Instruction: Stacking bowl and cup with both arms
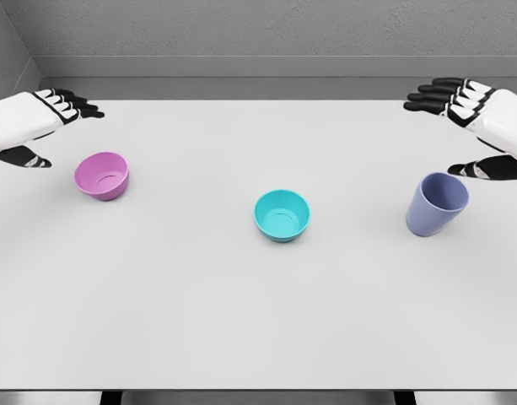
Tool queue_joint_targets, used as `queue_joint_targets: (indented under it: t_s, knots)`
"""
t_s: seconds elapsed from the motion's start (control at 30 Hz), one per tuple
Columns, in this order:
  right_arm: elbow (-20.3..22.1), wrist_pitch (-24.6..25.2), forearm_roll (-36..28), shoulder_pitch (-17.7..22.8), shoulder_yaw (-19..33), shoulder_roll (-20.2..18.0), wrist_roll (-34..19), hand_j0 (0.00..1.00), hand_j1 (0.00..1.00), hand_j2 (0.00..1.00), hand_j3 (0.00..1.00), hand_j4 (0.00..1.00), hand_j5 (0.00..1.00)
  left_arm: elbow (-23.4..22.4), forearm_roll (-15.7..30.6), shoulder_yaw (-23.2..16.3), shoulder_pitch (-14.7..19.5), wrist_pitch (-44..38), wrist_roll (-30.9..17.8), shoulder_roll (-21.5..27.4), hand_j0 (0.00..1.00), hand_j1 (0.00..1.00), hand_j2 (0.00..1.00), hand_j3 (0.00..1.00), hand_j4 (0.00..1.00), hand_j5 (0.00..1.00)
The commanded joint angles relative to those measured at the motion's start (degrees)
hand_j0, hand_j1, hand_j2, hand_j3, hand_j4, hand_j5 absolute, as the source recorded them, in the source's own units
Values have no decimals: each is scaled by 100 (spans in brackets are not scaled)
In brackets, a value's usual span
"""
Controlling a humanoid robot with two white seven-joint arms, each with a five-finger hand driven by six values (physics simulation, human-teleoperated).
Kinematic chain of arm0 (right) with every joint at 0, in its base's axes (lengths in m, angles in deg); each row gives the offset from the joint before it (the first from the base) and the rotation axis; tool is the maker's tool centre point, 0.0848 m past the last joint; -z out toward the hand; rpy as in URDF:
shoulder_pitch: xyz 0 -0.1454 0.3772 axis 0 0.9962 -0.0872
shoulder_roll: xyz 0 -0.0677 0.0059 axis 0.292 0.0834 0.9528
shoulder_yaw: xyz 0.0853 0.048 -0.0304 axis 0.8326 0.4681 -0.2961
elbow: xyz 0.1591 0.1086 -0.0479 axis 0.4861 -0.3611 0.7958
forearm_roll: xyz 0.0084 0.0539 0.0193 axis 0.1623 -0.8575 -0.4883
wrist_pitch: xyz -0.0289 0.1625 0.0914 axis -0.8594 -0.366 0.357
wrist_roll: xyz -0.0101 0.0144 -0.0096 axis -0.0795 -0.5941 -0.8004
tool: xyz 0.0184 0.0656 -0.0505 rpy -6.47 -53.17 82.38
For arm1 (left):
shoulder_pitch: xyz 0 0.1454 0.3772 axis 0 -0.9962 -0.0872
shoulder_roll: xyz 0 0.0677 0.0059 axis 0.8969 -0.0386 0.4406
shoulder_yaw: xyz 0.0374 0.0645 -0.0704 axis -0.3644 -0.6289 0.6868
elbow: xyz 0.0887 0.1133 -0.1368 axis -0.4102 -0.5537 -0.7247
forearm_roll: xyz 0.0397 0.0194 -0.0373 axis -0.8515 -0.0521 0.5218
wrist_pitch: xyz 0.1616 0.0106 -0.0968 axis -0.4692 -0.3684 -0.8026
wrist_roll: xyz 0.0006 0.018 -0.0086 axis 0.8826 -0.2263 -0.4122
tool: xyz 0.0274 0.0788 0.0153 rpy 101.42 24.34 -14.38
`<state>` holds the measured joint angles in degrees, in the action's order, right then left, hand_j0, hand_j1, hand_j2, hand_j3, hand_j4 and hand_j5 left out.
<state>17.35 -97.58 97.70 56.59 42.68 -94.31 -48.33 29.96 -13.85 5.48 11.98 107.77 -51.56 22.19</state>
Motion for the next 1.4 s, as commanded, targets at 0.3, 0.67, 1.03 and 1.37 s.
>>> queue_joint_targets:
  t_s: [0.3,0.67,1.03,1.37]
  knots:
    - [1,4,-49,-105,-14,5,3,100,100,100,100,100,100,-1,47,-47,17,-6,-1281,-107,100,100,100,100,100,100]
    - [-43,4,-40,-123,30,119,3,100,100,100,100,100,100,-537,-14,-38,79,-6,-1598,-705,100,100,100,100,100,100]
    - [-52,4,-40,-123,118,172,3,100,100,100,100,100,100,-871,-251,15,193,-6,-1598,-1065,100,100,100,100,100,100]
    - [-61,4,-40,-123,118,181,3,100,100,100,100,100,100,-871,-436,-3,202,-6,-1598,-1118,100,100,100,100,100,100]
